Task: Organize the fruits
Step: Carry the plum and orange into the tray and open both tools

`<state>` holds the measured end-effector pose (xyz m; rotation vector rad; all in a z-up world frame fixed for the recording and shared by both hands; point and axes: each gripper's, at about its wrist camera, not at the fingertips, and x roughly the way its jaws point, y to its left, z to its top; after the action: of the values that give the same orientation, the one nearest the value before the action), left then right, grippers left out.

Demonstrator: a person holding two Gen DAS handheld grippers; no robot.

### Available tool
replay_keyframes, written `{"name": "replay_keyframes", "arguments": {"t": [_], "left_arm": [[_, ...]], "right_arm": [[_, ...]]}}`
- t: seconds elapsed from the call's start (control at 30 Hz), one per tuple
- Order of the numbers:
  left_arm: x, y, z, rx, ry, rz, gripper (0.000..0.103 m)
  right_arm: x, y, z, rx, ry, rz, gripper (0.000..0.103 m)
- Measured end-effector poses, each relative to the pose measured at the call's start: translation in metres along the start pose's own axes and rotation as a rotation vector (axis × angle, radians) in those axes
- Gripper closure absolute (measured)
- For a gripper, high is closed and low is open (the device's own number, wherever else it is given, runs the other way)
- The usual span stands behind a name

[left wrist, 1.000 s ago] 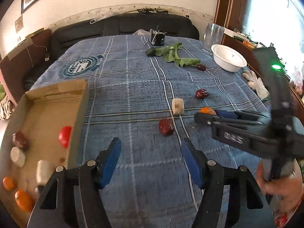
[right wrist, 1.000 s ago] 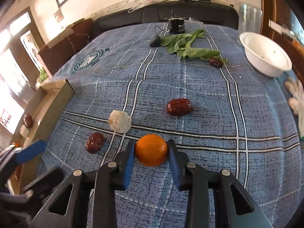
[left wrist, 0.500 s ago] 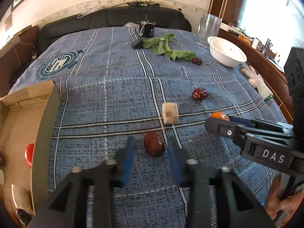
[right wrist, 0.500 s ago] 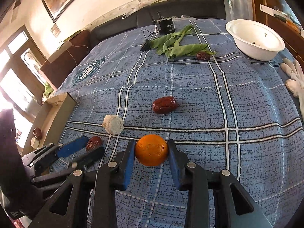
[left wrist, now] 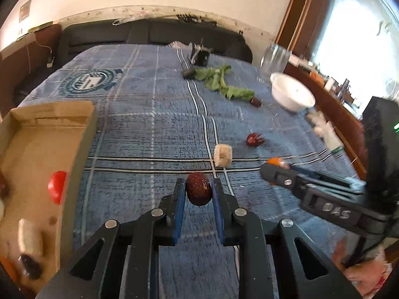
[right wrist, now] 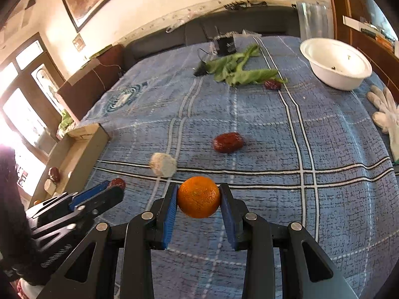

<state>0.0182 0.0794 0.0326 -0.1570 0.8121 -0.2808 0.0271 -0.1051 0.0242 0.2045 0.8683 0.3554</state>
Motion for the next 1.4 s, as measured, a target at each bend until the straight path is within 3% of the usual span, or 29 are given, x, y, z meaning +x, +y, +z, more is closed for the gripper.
{"name": "replay_keyframes", "arguments": {"t": [0.1,0.23,0.5,0.7,0.8,1.13,1.27,1.4], "left_arm": [[-0.036,0.012,-0.007,-0.03,-0.03,0.002,0.083],[-0.086,0.044,-0.017,-0.072,-0.089,0.066,0.083],[-0.153,0.137,-0.048,-0.23,-0.153,0.332,0.082],[-0.162,0.189,-0.073,-0.349,-0.124,0.351,0.082],[-0.156,0.199,-0.079,-0.366,-0.109,0.341,0.082],[-0.148,0.207,-0.084,-0.371,-0.106,0.323,0.082],[-0.157,0.206,-0.088,-0.382,-0.127,0.304,0.065],[-0.17,0.197,-0.089,-0.376,-0.146,0.32,0.055]], "right_arm": [[-0.008,0.016,-0.004,-0.024,-0.008,0.008,0.067],[-0.024,0.052,-0.01,-0.063,-0.019,0.069,0.066],[-0.021,0.153,-0.019,-0.195,0.027,0.208,0.066],[0.009,0.217,-0.029,-0.275,0.094,0.256,0.066],[0.039,0.244,-0.025,-0.301,0.134,0.236,0.066],[0.107,0.277,-0.008,-0.339,0.215,0.169,0.066],[0.115,0.281,-0.01,-0.346,0.234,0.174,0.065],[0.097,0.274,-0.003,-0.309,0.179,0.189,0.061]]}}
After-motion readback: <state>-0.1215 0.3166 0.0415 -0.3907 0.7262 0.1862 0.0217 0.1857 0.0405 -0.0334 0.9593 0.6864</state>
